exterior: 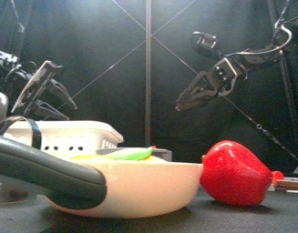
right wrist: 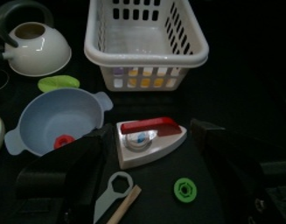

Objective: Grab yellow gear

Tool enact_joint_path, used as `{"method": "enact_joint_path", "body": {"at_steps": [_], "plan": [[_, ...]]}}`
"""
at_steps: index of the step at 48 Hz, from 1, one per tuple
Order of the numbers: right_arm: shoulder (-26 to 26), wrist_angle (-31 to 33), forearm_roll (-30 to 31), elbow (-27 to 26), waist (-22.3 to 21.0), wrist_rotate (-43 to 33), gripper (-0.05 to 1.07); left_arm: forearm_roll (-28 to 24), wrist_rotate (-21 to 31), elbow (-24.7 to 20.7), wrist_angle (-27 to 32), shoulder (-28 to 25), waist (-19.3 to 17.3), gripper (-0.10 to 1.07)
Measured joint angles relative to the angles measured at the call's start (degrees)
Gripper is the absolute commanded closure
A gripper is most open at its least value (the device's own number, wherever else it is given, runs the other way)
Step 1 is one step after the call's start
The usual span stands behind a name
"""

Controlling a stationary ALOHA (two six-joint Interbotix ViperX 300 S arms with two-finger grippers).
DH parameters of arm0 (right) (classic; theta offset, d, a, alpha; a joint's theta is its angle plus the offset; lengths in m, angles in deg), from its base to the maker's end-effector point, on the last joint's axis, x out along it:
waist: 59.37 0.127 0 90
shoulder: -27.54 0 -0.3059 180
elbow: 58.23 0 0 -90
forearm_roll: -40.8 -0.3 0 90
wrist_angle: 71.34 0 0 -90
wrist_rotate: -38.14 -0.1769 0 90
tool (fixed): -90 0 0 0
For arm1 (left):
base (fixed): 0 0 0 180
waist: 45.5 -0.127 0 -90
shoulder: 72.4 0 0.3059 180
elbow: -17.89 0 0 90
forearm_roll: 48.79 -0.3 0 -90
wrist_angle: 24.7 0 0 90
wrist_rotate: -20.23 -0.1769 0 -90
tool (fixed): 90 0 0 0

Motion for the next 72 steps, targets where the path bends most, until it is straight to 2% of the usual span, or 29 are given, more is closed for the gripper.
{"method": "enact_joint_path", "body": {"at_steps": [4, 10, 13, 19, 28, 35, 42, 54, 72], "plan": [[0.9, 1.8, -2.9, 0.6, 0.7, -1.1, 0.02, -0.1, 0.1, 0.0, 0.0, 0.0, 0.0, 0.20], [3.6, 8.4, -8.8, 1.4, 1.8, -1.7, 0.02, -0.4, -0.2, -0.5, -0.6, 0.0, 0.5, 0.20], [5.8, 14.5, -12.3, 2.0, 2.3, -2.2, 0.02, -1.8, -0.3, -1.2, -1.9, 0.1, 1.1, 0.20], [8.0, 21.4, -15.1, 3.8, 0.5, -3.5, 0.02, -5.8, -0.3, -2.2, -6.4, 0.0, 3.2, 0.20], [8.2, 25.4, -14.4, 6.0, -6.5, -4.7, 0.02, -13.0, -0.2, -2.3, -14.9, -0.1, 7.1, 0.20], [7.7, 29.2, -14.4, 5.8, -12.5, -4.7, 0.02, -18.1, -0.3, -2.4, -19.0, -0.1, 8.7, 0.20], [6.3, 33.7, -14.2, 5.1, -15.2, -4.8, 0.02, -22.0, -0.2, -2.4, -23.6, -0.2, 10.5, 0.20], [3.3, 40.6, -11.9, 3.3, -18.2, -4.8, 0.02, -22.3, -0.1, -2.4, -25.2, -0.4, 11.5, 0.20], [-2.4, 41.2, -7.5, 2.3, -20.4, -4.8, 0.02, -21.5, 0.1, -2.4, -25.2, -1.5, 11.4, 0.20]]}}
